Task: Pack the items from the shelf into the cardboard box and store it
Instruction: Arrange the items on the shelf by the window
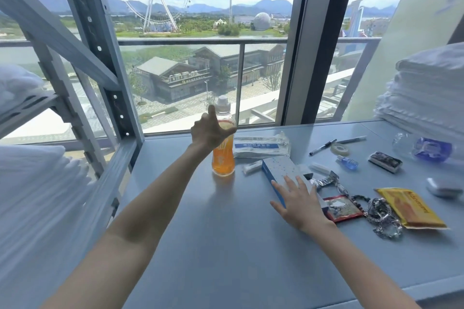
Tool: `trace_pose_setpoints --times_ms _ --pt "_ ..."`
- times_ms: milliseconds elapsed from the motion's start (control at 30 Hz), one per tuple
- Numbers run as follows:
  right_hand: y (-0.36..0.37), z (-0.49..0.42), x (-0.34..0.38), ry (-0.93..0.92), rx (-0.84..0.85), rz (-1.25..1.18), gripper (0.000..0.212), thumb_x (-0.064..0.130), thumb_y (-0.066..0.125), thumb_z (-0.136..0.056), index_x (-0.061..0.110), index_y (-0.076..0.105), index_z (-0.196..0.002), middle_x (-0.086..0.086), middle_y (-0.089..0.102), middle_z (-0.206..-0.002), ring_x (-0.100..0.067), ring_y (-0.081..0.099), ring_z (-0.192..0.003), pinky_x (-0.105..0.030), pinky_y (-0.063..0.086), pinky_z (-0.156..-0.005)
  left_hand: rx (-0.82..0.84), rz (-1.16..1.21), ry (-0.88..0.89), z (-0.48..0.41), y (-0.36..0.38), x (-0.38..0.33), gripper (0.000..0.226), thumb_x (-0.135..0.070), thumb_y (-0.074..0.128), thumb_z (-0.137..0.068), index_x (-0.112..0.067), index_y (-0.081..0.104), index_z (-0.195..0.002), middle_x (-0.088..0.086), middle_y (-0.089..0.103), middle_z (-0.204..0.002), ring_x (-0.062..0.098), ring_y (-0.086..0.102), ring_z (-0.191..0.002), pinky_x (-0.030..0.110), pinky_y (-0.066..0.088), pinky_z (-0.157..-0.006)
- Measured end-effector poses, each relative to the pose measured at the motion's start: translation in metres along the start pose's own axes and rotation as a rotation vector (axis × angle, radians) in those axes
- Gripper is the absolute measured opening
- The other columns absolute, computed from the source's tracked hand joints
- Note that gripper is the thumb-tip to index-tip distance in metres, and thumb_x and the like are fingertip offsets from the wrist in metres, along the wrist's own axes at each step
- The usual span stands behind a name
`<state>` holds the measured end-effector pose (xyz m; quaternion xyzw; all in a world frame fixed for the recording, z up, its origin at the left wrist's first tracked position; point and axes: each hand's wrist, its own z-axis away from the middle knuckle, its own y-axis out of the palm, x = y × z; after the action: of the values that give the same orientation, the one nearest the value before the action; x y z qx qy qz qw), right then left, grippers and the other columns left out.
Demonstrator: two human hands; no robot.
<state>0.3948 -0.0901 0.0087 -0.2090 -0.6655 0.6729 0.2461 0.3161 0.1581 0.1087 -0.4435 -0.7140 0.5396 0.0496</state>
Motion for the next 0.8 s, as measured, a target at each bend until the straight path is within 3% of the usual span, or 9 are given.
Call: trace_pose_setpoints --times_ms 133,367,800 --pt "0.007 0.012 -0.02 -0.008 -0.009 0.023 0.05 0.044 0.033 -0.096 0.047 0.015 -0.143 0.005 0.007 -0.158 -0.027 0.001 -0.145 -0.062 0.004 -0.112 0.119 0.18 0.133 0.007 0.015 -0.037 0.085 -0.057 0.075 -0.063 -0.011 0.037 -0.124 0.016 0.064 -0.105 0.033 0.061 -0.091 0.033 0.041 -0.065" --pt "0.011 0.031 -0.067 0.09 -0.071 0.003 0.05 0.035 0.032 -0.096 0.049 0.018 -0.141 0.008 0.013 -0.157 -0.025 0.005 -0.145 -0.06 0.003 -0.114 0.188 0.392 0.17 0.014 0.044 -0.096 0.081 -0.046 0.081 -0.062 -0.012 0.042 -0.124 0.014 0.064 -0.115 0.031 0.061 -0.098 0.034 0.047 -0.072" --pt "-0.005 0.055 -0.147 0.243 0.01 0.031 0.055 0.042 0.031 -0.098 0.036 0.007 -0.148 0.004 0.006 -0.159 -0.026 0.001 -0.146 -0.053 0.003 -0.117 0.293 0.544 0.193 0.021 0.083 -0.187 0.072 -0.037 0.081 -0.065 -0.013 0.045 -0.123 0.013 0.061 -0.115 0.03 0.057 -0.102 0.037 0.048 -0.078"
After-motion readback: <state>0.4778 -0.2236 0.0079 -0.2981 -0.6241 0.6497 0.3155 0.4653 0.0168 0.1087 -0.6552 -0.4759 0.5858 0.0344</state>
